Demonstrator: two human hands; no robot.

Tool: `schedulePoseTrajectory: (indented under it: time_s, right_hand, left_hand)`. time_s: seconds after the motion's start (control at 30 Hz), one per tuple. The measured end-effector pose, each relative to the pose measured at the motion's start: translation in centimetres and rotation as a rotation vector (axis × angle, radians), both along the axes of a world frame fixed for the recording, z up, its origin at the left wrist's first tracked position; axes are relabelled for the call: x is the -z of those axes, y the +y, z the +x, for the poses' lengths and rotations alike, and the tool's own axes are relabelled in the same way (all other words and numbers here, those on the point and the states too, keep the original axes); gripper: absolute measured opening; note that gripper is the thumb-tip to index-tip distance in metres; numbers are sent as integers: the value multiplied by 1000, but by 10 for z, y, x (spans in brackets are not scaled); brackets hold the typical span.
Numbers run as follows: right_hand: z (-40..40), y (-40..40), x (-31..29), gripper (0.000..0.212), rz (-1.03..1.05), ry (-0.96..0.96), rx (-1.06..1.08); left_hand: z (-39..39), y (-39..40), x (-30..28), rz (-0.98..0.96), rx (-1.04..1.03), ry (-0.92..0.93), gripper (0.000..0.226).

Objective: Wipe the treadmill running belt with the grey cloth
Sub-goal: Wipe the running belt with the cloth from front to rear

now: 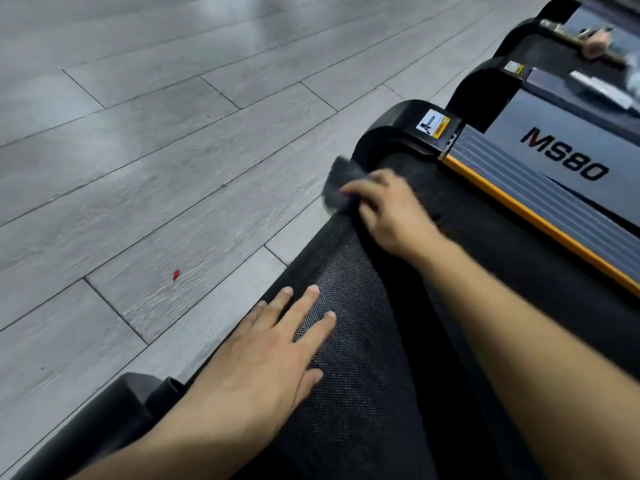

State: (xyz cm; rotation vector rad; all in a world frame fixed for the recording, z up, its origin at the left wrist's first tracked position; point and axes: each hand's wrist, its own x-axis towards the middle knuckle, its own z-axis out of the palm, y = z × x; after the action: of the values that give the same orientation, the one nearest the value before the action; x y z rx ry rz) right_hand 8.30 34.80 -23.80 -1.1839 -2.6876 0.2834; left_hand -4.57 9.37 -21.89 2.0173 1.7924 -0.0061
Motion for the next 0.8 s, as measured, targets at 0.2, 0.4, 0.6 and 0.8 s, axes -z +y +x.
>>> schedulePoseTrajectory:
  time_s: [0.2, 0.4, 0.6, 0.8]
  right_hand:
    - [13, -75, 6, 43, -66, 101, -256]
    - [39, 72, 7, 42, 48, 131, 287]
    - [43, 35, 14, 47, 19, 208, 318]
    - [48, -139, 8, 49, -45, 251, 44]
  left_hand:
    - [2, 0, 6, 39, -26, -28, 59]
    - [-2, -5, 21, 50, 78, 130, 62]
    - [0, 1, 13, 77, 11, 38, 61]
    - [1, 4, 8, -73, 43, 52, 70]
